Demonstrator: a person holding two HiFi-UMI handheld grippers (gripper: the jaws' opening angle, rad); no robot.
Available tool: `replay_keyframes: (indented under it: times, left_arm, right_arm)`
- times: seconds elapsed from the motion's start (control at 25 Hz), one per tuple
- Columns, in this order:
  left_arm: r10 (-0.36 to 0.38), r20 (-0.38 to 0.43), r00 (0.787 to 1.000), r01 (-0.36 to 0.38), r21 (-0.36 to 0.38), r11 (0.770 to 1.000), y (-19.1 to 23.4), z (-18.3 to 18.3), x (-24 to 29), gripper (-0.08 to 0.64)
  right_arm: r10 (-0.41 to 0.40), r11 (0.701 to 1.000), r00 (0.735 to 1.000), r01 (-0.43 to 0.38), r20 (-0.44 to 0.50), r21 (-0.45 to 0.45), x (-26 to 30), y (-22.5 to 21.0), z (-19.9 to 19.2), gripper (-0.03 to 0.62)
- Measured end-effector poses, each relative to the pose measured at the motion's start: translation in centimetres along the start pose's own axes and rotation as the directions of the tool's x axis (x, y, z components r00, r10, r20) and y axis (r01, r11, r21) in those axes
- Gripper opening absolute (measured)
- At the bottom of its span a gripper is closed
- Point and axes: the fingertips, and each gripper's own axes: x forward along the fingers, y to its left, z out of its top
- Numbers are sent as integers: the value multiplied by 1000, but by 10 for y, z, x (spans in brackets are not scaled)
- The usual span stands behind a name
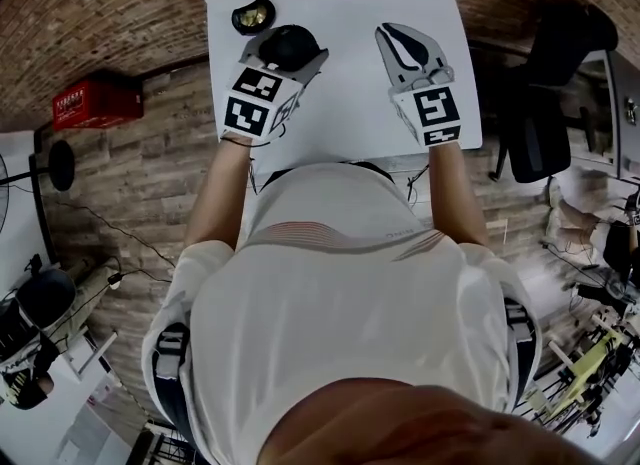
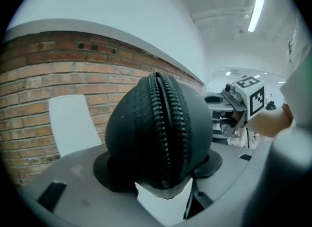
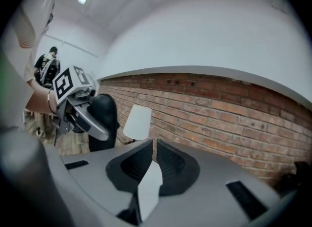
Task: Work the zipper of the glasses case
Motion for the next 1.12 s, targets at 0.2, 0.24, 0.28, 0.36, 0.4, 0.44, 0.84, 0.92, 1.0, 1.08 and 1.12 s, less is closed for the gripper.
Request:
replay_keyframes:
  times: [0.2,0.24,0.28,0.36,0.4,0.44,0.84,0.92,1.0,1.08,1.12]
  left_arm:
    - [187,196,962,-169,-107,980,41,26,-37,276]
    - [213,225,951,-189,-123,974,47,28,-44,276]
    - [236,250,939,-208,-132,969,51,31,-51,276]
    - [272,289,918,-243,-134,961,56,34,-61,276]
    - [286,302,909,-257,-131,957,57,34,-65,276]
    - [296,310,903,-269,-128,955,58,34,-68,275]
    - [297,307,904,-271,-125,954,54,31,-67,275]
    - [296,307,904,-270,-127,954,54,31,-67,276]
    - [295,307,905,-268,-127,955,54,31,-67,276]
    - [294,308,905,-267,-127,955,54,31,-67,276]
    - [293,308,905,-267,-126,955,54,31,-66,276]
  right_arm:
    - [-110,986,994,111,-20,120,-6,-39,-18,71]
    - [-129,982,991,131,-24,137,-8,-46,-21,66]
    - [-148,977,989,150,-27,154,-11,-53,-24,63]
    - [-175,967,984,178,-30,184,-16,-63,-29,54]
    - [-183,963,983,186,-30,194,-19,-66,-30,52]
    - [-188,961,982,190,-31,201,-20,-68,-31,52]
    - [-169,965,985,171,-27,199,-20,-60,-31,52]
    - [-163,967,986,164,-26,193,-19,-59,-31,53]
    - [-157,969,987,159,-25,189,-19,-57,-30,52]
    - [-154,970,988,155,-24,186,-18,-57,-30,53]
    - [-153,971,988,154,-24,185,-18,-57,-30,53]
